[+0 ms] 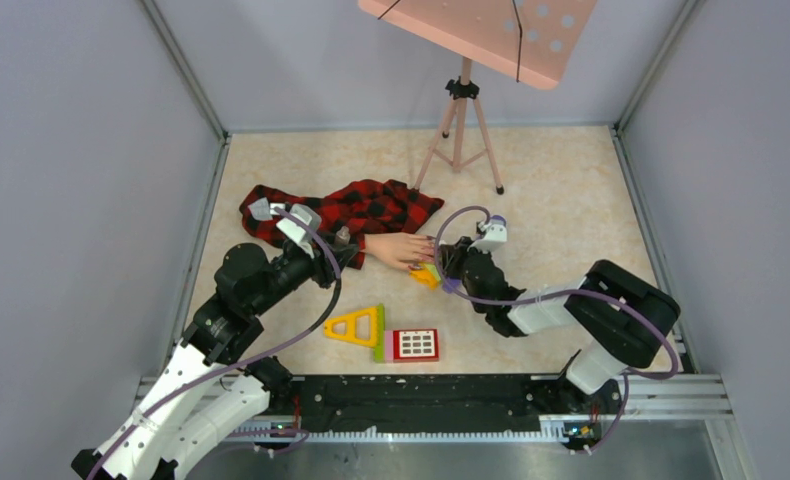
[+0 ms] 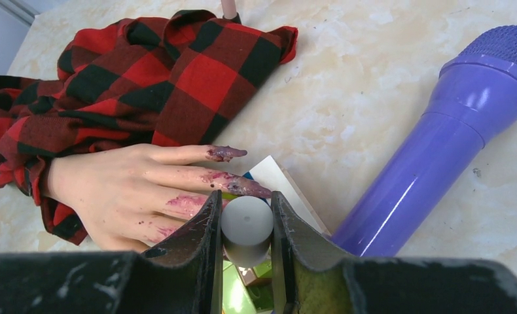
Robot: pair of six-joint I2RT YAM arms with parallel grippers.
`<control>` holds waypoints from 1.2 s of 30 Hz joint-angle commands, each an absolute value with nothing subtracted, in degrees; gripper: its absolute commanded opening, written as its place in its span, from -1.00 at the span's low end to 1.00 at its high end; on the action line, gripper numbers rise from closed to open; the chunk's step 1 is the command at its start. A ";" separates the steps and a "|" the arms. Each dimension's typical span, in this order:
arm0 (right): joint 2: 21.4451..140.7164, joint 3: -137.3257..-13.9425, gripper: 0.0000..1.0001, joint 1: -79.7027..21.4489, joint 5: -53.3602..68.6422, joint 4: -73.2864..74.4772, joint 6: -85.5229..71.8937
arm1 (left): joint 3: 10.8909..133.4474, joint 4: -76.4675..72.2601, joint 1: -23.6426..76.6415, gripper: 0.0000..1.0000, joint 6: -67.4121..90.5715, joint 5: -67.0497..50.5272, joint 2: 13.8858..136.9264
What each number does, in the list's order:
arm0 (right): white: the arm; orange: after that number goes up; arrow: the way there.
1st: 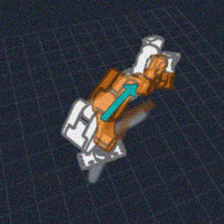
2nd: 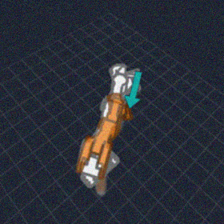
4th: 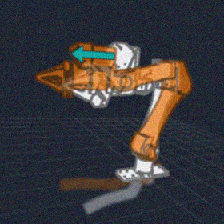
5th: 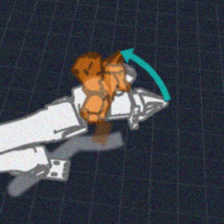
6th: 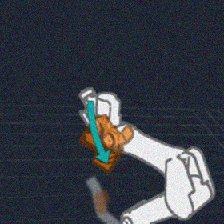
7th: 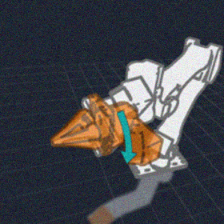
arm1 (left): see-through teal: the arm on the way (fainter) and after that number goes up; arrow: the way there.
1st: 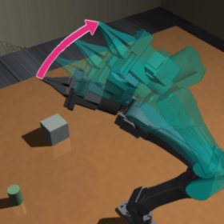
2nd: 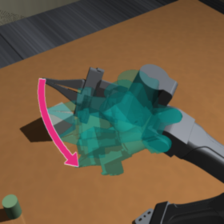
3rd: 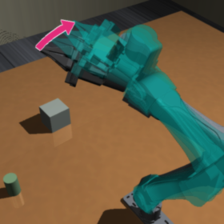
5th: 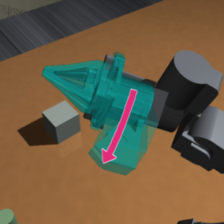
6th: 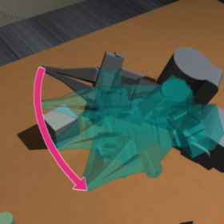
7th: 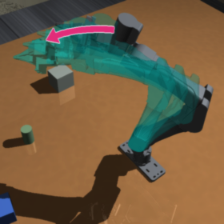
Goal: Paint the nails
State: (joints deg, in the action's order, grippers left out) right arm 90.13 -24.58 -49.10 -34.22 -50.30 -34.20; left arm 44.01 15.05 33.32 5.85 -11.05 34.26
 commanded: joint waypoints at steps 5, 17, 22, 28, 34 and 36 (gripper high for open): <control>90.85 -27.42 -1.00 -49.86 -34.76 -53.55 -33.17 | 44.21 13.01 33.40 -1.00 5.45 -10.76 33.75; 92.35 -27.47 -1.00 -49.83 -35.29 -53.16 -33.52 | 44.21 13.01 33.44 -1.00 5.47 -10.91 33.76; 92.33 -27.20 -1.00 -49.84 -35.57 -52.65 -33.74 | 44.21 12.98 33.44 -1.00 5.46 -10.99 33.70; 91.67 -26.81 -1.00 -49.86 -36.83 -51.21 -33.83 | 44.21 13.01 33.40 -1.00 5.45 -11.06 33.75; 91.67 -26.58 -1.00 -49.84 -37.24 -50.35 -34.19 | 44.22 12.98 33.44 -1.00 5.55 -11.08 33.70; 91.72 -26.58 -1.00 -49.84 -37.35 -50.12 -34.19 | 44.23 13.00 33.40 -1.00 5.54 -11.08 33.66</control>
